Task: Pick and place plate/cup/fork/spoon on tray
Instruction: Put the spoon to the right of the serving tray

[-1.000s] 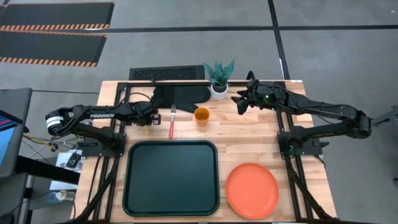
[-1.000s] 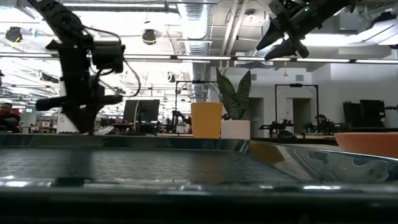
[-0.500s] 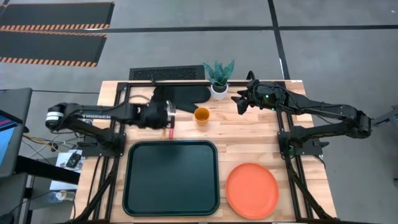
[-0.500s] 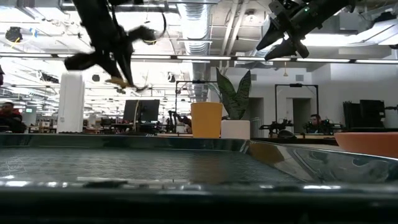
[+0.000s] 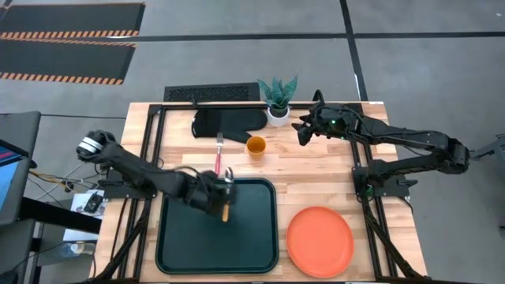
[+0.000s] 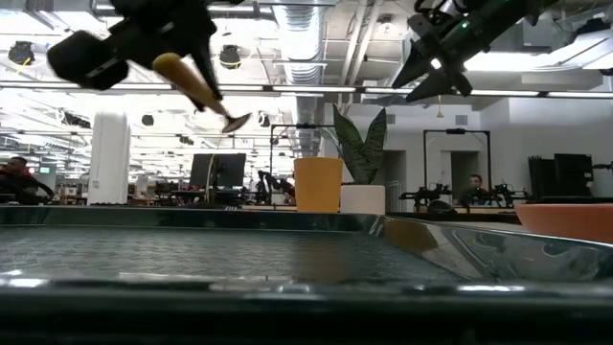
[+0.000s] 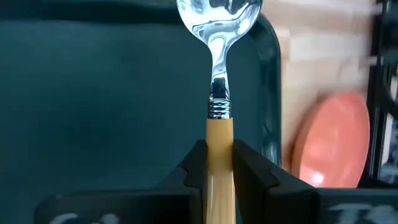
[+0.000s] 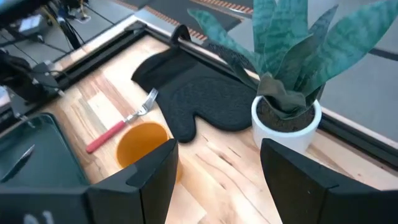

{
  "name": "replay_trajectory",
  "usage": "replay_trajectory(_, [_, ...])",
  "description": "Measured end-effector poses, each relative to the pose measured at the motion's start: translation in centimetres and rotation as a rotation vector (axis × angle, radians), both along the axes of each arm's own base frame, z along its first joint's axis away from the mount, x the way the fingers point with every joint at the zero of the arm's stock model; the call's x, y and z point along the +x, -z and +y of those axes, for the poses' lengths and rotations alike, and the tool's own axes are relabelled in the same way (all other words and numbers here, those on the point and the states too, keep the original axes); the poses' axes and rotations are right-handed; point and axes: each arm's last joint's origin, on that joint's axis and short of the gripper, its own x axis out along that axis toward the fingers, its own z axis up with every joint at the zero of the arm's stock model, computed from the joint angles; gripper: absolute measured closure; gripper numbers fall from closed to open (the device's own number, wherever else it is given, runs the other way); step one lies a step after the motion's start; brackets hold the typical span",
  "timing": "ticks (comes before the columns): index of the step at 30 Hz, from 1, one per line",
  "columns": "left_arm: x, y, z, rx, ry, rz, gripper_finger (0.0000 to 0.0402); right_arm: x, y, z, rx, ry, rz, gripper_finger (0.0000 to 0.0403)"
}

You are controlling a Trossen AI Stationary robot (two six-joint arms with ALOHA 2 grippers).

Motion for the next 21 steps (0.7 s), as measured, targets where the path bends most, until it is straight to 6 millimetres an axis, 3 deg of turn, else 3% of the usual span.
replay_trajectory(8, [6.7,0.1,-3.0,0.062,0.131,0.015,0.0368,0.9,1.3,-0.7,0.021,0.012,0.056,0.0148])
replay_trajectory(15, [12.4,2.8,-5.5,0.081,0.126,0.025,0.0368,0.6,1.4,-1.5,0.024,0.051,0.061,0.0148])
replay_trajectory(21, [15.7,5.1,-7.2,0.031,0.109,0.071,0.0369,0.2,1.2,-1.9,0.022,0.072,0.059,0.0148])
